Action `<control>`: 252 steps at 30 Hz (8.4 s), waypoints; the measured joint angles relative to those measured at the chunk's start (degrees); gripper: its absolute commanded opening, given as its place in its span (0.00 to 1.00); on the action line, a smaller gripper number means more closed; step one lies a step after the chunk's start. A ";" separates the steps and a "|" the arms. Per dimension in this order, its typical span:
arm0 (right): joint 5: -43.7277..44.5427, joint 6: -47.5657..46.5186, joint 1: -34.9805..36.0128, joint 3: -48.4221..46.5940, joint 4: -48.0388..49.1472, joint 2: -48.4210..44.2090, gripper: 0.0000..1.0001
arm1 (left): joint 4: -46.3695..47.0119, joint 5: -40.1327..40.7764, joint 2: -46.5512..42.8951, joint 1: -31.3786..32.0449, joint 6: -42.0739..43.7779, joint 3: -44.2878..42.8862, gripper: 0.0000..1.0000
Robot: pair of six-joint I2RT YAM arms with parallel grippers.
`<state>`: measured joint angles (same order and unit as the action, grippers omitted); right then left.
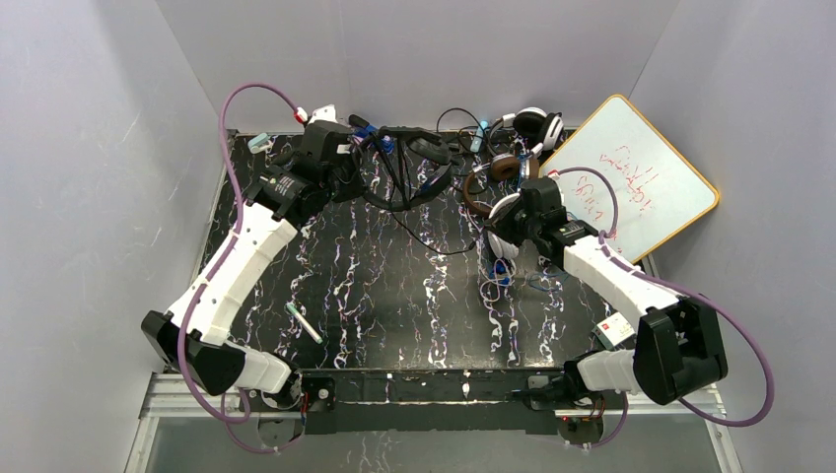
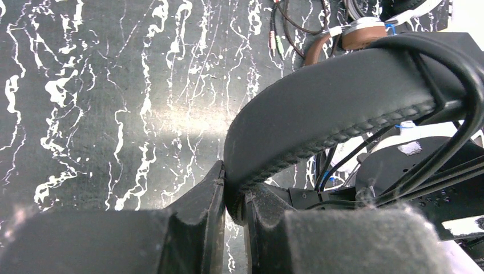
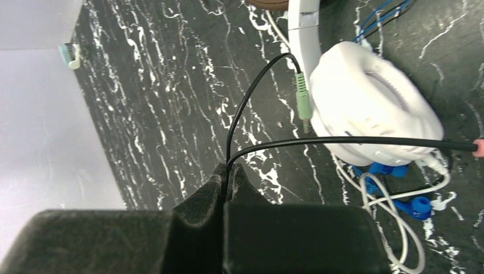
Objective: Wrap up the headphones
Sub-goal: Wrap the headphones cable around the headphones.
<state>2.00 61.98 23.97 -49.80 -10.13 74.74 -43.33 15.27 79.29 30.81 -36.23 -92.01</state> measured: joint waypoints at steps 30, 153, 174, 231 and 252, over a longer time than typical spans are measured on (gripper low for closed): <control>0.50 -11.74 -5.64 -3.85 -1.86 3.56 0.01 | 3.52 -12.48 -4.83 -1.03 11.15 4.28 0.00; -25.51 -28.92 16.48 8.55 20.72 -17.73 0.65 | 12.50 12.13 -0.09 14.51 -2.82 18.47 0.00; -11.72 -54.14 28.09 14.36 35.30 -14.45 0.52 | 13.20 10.60 -1.09 14.51 -5.44 18.12 0.00; -9.73 -43.25 28.30 -1.38 8.50 -7.34 0.05 | 10.23 13.35 -1.09 14.32 -2.12 16.11 0.00; 7.30 -29.09 27.93 4.35 8.61 -5.51 0.29 | 10.54 10.80 -1.11 14.10 -4.33 16.63 0.00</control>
<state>9.30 32.88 51.90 -45.45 -1.52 69.23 -32.80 26.06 78.17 44.91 -40.56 -75.37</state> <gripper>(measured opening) 0.303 0.107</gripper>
